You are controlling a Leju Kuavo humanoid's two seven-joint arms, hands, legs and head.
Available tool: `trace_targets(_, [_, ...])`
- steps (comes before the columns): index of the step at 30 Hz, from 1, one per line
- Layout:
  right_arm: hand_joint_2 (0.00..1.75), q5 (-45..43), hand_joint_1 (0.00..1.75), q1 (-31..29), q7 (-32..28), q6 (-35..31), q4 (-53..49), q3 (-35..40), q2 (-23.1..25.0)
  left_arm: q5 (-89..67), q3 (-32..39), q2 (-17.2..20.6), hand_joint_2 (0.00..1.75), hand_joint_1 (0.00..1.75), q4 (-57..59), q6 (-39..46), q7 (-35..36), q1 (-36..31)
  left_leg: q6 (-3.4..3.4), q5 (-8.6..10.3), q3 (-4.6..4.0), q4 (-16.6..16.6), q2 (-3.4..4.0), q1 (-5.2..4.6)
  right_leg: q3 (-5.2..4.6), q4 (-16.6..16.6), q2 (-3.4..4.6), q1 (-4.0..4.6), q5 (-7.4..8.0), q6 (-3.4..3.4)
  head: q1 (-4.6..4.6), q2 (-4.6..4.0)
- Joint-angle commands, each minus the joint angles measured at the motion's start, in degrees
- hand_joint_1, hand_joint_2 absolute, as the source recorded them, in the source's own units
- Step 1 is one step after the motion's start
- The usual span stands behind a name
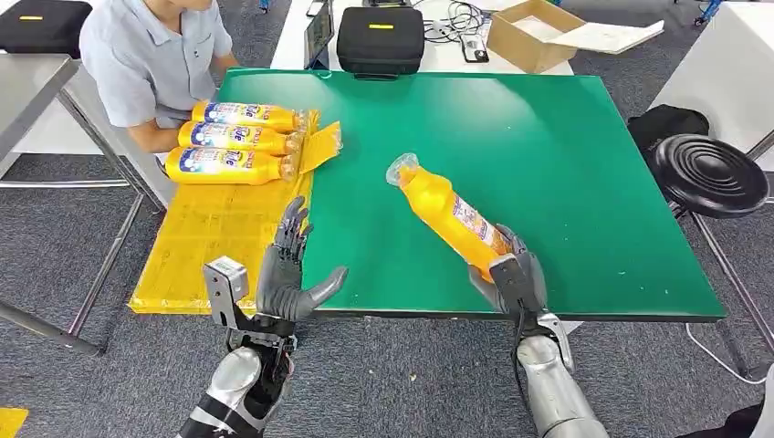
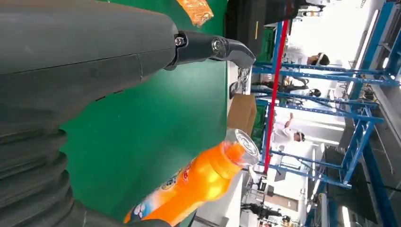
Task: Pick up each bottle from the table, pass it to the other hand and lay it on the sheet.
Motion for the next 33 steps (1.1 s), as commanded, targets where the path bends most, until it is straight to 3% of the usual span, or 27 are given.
trace_targets(1, [1.75,-7.4,1.75,8.0,-2.7,0.3,-24.5,4.3,3.4,1.0,-6.0,1.0,1.75,0.0,8.8,-8.4,2.7,0.4,-0.1,-0.11,0.27,-0.1,0.07,0.02,0.22,0.0,0.04,0.03,-0.12,-0.14,0.0,0.0])
trace_targets(4, [1.75,-7.0,1.75,9.5,2.4,2.9,-29.3,12.2,1.4,-0.1,-7.9,1.4,1.75,0.0,7.9,-8.5,-0.3,-0.1,-0.09,-0.16,0.16,0.0,0.06,0.01,0.11,0.1,0.07,0.02,-0.16,-0.13,-0.02,0.0])
trace_targets(9, [1.75,-3.1,1.75,6.3,1.5,7.9,-15.6,22.4,1.3,-3.7,-9.6,2.3,1.75,0.0,1.4,-12.3,-4.0,0.7,-0.07,-0.1,0.08,0.0,0.2,0.07,0.01,0.0,0.15,0.08,-0.03,-0.11,0.0,0.0])
trace_targets(12, [1.75,-2.1,1.75,5.0,-0.6,8.2,-11.8,25.3,2.4,0.8,-9.8,2.1,1.75,0.0,0.6,-17.4,-1.9,0.8,-0.07,-0.08,0.07,-0.1,0.22,0.08,0.0,0.0,0.15,0.08,-0.02,-0.1,0.0,0.0])
trace_targets(19, [1.75,-2.1,1.75,5.2,-0.2,8.6,-13.5,25.8,2.2,1.6,-9.6,2.1,1.75,0.0,1.2,-18.0,-1.9,0.7,-0.09,-0.12,0.22,-0.1,0.18,0.08,0.19,-0.1,0.14,0.08,-0.09,-0.15,0.0,0.0])
trace_targets(25, [1.75,-0.1,1.75,6.2,-2.4,10.9,-17.5,32.7,3.2,6.4,-8.0,0.2,1.75,0.0,3.0,-19.6,-1.1,0.2,-0.09,-0.12,0.13,0.0,0.14,0.07,0.09,0.0,0.11,0.07,-0.1,-0.14,0.0,0.0])
trace_targets(29, [1.75,-1.4,1.75,6.4,-1.6,10.2,-15.4,35.5,4.1,1.5,-6.8,-1.4,1.75,0.0,-1.9,-11.4,-7.4,1.9,-0.07,-0.08,0.02,0.0,0.11,0.08,-0.01,0.0,0.08,0.09,-0.06,-0.11,0.0,0.0])
trace_targets(30, [1.75,-0.2,1.75,6.5,-1.9,8.6,-14.9,36.6,3.4,-0.9,-7.5,-1.1,1.75,0.0,-4.7,-7.7,-7.6,2.5,-0.1,-0.14,0.13,0.0,0.15,0.09,0.08,0.0,0.11,0.1,-0.12,-0.15,0.0,0.0])
trace_targets(33, [1.75,-2.3,1.75,7.9,-3.0,8.4,-15.9,35.6,2.6,0.6,-7.8,0.1,1.75,0.0,-9.3,-6.7,-7.1,4.1,-0.09,-0.15,0.11,0.0,0.09,0.12,0.11,0.0,0.02,0.13,-0.14,-0.14,0.0,0.0])
